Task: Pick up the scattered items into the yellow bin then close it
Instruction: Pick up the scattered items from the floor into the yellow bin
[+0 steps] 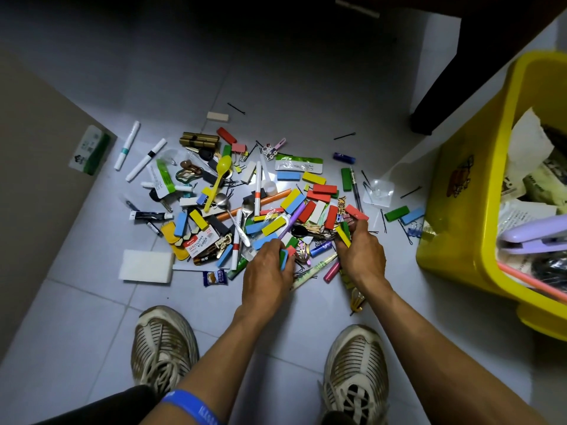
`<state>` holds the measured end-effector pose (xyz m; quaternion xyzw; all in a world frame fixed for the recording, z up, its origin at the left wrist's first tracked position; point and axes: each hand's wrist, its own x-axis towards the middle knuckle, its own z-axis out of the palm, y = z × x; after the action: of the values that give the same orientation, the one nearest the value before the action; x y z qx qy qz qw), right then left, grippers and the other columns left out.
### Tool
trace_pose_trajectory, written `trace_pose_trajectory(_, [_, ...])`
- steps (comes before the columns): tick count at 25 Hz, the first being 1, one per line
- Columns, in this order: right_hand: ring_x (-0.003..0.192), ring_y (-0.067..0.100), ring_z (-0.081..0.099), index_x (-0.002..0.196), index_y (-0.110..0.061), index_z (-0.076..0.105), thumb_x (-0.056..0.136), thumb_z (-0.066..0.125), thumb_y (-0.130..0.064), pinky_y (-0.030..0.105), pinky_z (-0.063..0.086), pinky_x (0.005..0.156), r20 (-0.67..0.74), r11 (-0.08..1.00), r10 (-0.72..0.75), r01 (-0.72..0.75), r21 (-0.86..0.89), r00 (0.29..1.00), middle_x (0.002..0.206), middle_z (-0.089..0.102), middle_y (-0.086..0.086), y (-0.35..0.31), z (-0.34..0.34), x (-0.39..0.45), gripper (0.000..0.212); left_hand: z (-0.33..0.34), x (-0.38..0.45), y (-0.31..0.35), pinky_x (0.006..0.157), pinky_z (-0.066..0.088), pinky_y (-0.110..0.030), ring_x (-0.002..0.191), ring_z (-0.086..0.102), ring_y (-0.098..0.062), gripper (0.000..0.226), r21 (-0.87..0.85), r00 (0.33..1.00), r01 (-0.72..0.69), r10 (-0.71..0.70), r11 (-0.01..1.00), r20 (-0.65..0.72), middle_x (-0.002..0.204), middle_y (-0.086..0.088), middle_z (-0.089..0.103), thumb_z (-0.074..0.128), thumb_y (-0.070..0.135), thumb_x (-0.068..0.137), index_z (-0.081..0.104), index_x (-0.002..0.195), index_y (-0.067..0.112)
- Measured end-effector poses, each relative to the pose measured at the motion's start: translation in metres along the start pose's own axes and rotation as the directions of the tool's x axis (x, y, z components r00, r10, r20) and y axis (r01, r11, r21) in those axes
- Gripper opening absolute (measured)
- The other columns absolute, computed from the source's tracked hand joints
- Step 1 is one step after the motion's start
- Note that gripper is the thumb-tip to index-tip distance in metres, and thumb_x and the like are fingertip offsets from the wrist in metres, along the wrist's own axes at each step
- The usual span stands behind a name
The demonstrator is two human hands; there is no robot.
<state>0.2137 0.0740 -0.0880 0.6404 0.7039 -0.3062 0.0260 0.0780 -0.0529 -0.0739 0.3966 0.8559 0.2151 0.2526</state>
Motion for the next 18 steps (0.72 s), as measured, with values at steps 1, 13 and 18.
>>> trace_pose_trajectory(1, [0.07, 0.02, 0.058, 0.122, -0.018, 0.041, 0.094, 0.061, -0.03, 0.027, 0.04, 0.057, -0.003, 0.999, 0.012, -0.012, 0.036, 1.0, 0.091, 0.063, 0.003, 0.0, 0.0, -0.001, 0.036, -0.002, 0.004, 0.003, 0.071, 0.05, -0.035, 0.087, 0.06, -0.023, 0.019, 0.012, 1.0, 0.0, 0.0, 1.0, 0.002, 0.101, -0.003, 0.061, 0.06, 0.032, 0.094, 0.057, 0.105, 0.017])
trace_pose_trajectory(13, [0.042, 0.02, 0.048, 0.087, -0.009, 0.059, 0.092, 0.063, -0.014, 0.025, 0.04, 0.037, 0.397, 0.303, -0.024, -0.372, 0.877, 0.917, 0.061, 0.061, 0.013, 0.001, -0.018, -0.034, 0.009, -0.004, 0.023, 0.021, 0.077, 0.049, -0.043, 0.1, 0.059, -0.033, 0.035, 0.218, 0.988, 0.021, -0.054, 0.976, 0.147, 0.122, -0.013, 0.05, 0.055, 0.024, 0.098, 0.045, 0.126, 0.007])
trace_pose_trajectory(18, [0.044, 0.016, 0.052, 0.087, -0.015, 0.061, 0.093, 0.061, -0.013, 0.023, 0.038, 0.039, 0.333, 0.311, 0.038, -0.328, 0.892, 0.942, 0.062, 0.059, 0.004, 0.001, -0.026, -0.031, 0.006, -0.002, 0.023, 0.015, 0.072, 0.051, -0.039, 0.088, 0.062, -0.03, 0.032, 0.252, 0.99, 0.079, -0.106, 0.964, 0.095, 0.128, -0.014, 0.043, 0.058, 0.024, 0.097, 0.049, 0.122, 0.005])
